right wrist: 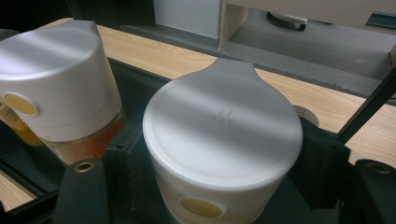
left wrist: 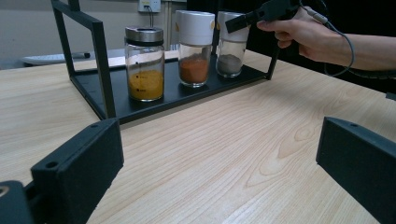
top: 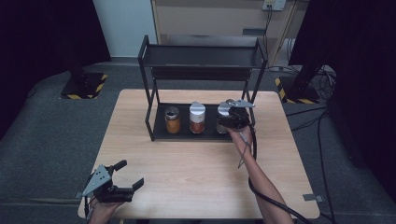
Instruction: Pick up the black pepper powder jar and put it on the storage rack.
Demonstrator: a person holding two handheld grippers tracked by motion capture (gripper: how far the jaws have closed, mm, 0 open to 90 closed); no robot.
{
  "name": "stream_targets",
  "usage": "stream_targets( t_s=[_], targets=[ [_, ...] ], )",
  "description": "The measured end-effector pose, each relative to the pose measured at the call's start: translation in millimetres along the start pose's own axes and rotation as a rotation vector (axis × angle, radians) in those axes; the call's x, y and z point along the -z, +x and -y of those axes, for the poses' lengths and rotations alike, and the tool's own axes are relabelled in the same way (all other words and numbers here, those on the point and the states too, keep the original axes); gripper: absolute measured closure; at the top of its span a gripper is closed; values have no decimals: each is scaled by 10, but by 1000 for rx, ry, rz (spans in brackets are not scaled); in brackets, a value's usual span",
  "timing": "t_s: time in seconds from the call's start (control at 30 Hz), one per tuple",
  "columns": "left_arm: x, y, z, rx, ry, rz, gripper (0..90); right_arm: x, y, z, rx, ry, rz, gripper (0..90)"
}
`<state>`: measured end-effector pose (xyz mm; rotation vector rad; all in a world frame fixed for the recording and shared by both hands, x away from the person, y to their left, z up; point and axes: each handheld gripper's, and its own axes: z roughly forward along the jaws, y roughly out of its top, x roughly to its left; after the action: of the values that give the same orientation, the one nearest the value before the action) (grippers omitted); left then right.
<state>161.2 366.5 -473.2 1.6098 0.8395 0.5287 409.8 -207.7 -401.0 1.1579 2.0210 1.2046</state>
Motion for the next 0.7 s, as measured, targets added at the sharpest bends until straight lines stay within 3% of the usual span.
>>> stream_targets(
  t_s=[0.2, 0.47, 0.7],
  targets=[
    [2, -1, -1, -1, 0, 0, 0, 1, -18, 15, -1, -4, -6, 301],
    [-1, -1, -2, -3, 1, 0, 0, 47, 3, -56, 15, -9, 4, 130],
    [-5, -2, -5, -5, 3, 2, 0, 176, -7, -133, 33, -34, 13, 97]
  ],
)
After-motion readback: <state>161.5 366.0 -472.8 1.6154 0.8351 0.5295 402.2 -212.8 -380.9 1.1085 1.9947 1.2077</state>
